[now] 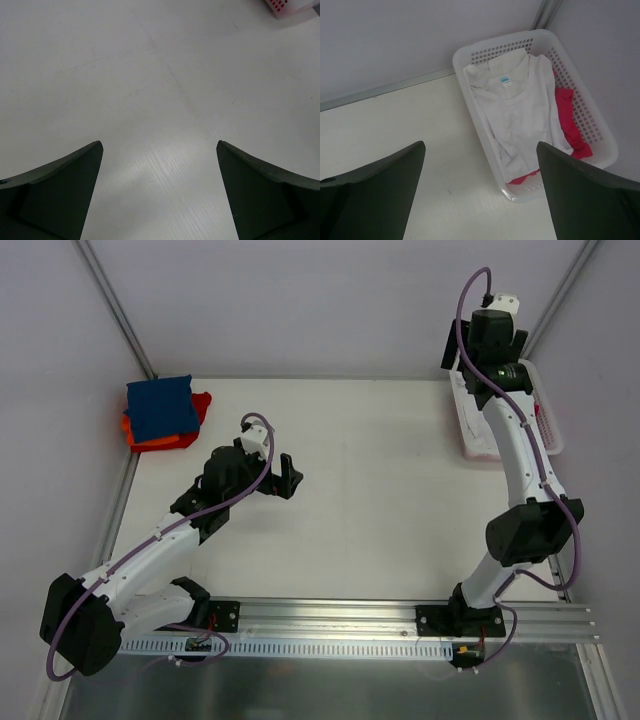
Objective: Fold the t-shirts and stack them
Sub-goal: Grab the tshirt from the pile
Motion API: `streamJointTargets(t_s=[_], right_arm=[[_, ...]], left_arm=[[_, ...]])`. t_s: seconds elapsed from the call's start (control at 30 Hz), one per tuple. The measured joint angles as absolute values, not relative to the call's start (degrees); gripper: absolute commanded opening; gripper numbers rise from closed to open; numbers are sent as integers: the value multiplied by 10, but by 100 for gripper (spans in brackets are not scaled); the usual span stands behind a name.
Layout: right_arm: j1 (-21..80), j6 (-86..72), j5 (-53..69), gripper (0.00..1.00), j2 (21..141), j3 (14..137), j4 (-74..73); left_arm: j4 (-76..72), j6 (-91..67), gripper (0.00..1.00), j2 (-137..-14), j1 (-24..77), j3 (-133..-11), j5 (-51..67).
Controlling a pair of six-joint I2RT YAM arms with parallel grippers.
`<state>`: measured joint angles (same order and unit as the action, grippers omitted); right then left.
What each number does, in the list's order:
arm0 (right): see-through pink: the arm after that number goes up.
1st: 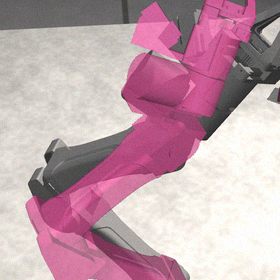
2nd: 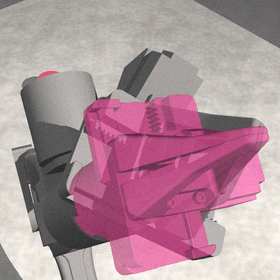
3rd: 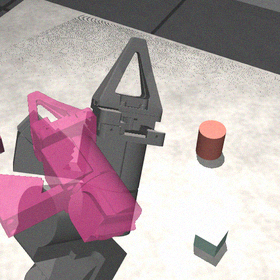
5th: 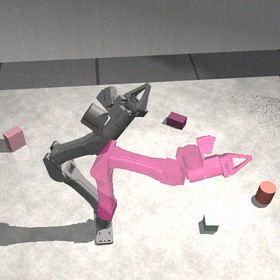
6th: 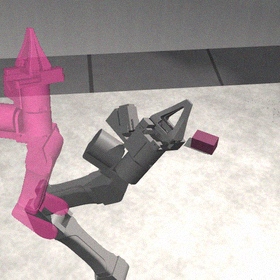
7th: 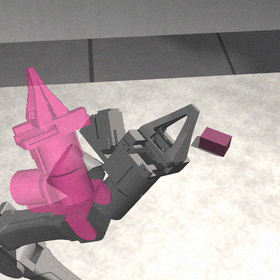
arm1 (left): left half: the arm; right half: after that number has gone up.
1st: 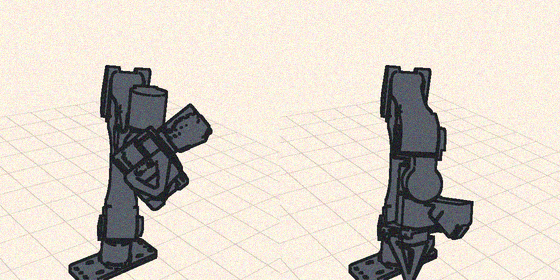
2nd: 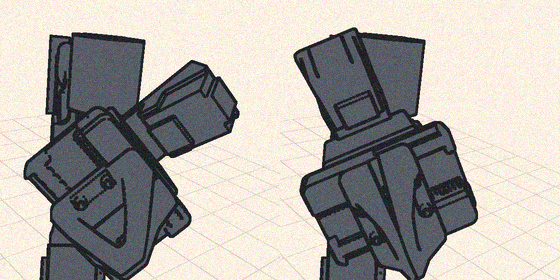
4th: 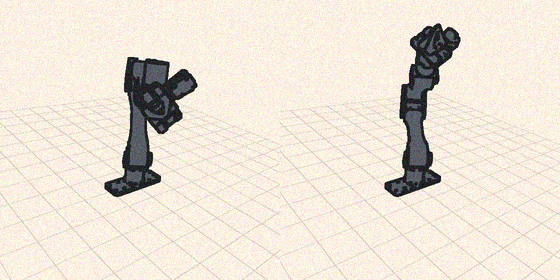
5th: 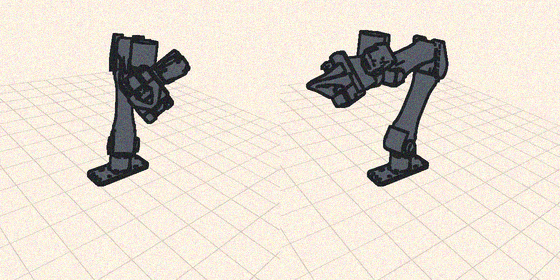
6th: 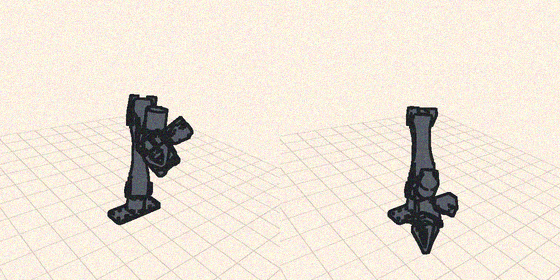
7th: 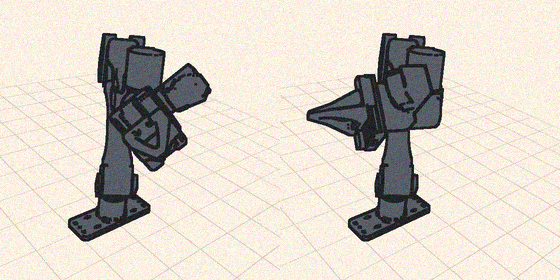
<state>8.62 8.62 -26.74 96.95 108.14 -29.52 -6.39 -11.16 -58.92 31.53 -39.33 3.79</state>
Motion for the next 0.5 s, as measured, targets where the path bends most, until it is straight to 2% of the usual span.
streamJointTargets(t_s=[0.27,0.37,0.4,0.47,0.5], right_arm=[[60,97,-309,99,1045,1107,-294],[37,95,-293,93,1099,1135,-294],[28,93,-288,84,1120,1148,-294],[11,91,-272,75,1161,1177,-294],[2,91,-262,64,1182,1193,-295]], left_arm=[[-64,-111,99,-589,315,-393,38],[-64,-111,99,-588,315,-393,38],[-64,-111,99,-588,315,-393,38],[-64,-111,99,-588,315,-393,38],[-64,-111,99,-587,315,-393,38]])
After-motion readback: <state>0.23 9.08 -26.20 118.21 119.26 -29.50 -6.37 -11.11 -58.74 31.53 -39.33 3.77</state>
